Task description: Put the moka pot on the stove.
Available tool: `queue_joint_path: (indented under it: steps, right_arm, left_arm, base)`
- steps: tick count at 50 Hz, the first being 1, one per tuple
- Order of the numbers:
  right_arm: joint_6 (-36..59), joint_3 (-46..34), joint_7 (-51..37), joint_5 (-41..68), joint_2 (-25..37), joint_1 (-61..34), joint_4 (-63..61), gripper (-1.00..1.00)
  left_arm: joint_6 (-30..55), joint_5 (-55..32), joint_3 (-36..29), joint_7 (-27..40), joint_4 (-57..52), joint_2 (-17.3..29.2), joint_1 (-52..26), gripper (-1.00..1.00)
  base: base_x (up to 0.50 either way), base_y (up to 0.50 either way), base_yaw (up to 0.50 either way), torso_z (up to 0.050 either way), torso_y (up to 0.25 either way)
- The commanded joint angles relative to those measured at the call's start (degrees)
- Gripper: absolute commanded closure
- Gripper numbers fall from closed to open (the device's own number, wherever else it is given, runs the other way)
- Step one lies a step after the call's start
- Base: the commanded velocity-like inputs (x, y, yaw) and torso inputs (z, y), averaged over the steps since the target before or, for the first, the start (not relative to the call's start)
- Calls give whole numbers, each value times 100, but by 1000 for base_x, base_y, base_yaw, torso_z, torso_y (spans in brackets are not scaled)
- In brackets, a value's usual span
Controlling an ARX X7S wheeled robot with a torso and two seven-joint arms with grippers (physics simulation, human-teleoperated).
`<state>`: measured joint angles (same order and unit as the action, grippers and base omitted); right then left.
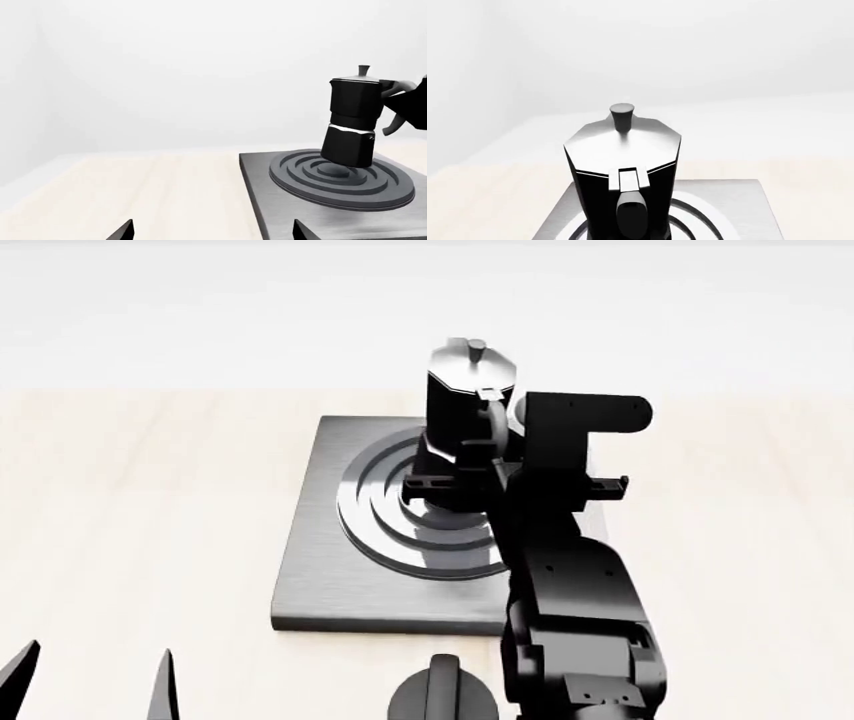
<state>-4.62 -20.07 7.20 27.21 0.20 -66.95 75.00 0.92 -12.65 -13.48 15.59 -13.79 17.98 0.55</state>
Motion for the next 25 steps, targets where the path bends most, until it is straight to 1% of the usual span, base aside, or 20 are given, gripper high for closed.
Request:
queue_joint_path:
  steps: [1, 5, 17, 25]
  right_arm:
    - [13, 303, 34, -259, -18, 8, -1, 100]
    - [29, 441, 67, -339, -18, 20, -1, 100]
    - [57, 523, 59, -380, -18, 87, -1, 100]
    - [45, 335, 51, -201, -18, 81, -1, 100]
  left_arm:
    - [-3, -46, 36, -14, -44, -5, 19, -100]
    - [-5, -56, 30, -14, -49, 4, 18, -100]
    - [-16, -64, 12, 7, -31, 15, 3, -100]
    - [-15, -86, 13, 16, -50, 32, 3, -100]
  base:
    - [0, 0, 0, 0, 0]
    - [0, 0, 0, 0, 3]
    - [0, 0, 0, 1, 1]
    - [0, 0, 0, 0, 1]
